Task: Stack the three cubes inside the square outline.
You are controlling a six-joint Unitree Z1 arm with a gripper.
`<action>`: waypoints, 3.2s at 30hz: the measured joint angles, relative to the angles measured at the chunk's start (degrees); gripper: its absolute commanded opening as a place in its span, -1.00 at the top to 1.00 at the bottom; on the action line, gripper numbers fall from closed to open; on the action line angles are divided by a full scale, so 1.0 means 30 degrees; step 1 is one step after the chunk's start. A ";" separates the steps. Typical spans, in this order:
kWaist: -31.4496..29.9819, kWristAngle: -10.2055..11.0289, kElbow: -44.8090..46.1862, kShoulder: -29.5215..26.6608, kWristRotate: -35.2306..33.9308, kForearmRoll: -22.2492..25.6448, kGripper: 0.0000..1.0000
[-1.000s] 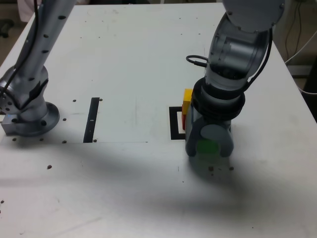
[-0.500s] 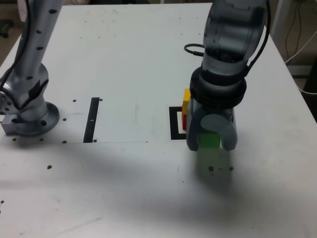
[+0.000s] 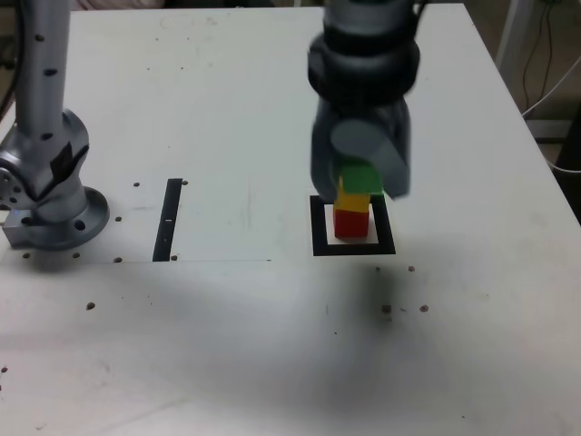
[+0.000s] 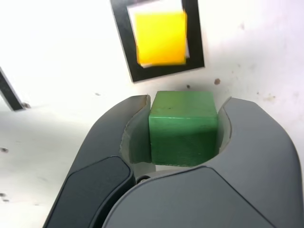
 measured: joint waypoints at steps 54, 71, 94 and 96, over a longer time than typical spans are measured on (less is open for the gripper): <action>0.2336 -0.0088 0.1088 0.0726 0.2837 -0.0620 0.15; 0.2451 -0.0271 0.1335 0.0726 0.3058 -0.0910 -0.33; 0.2522 -0.0444 0.1408 -0.0345 0.3216 -0.1118 -0.99; 0.2522 -0.0483 0.1415 -0.0641 0.3216 -0.1123 -0.99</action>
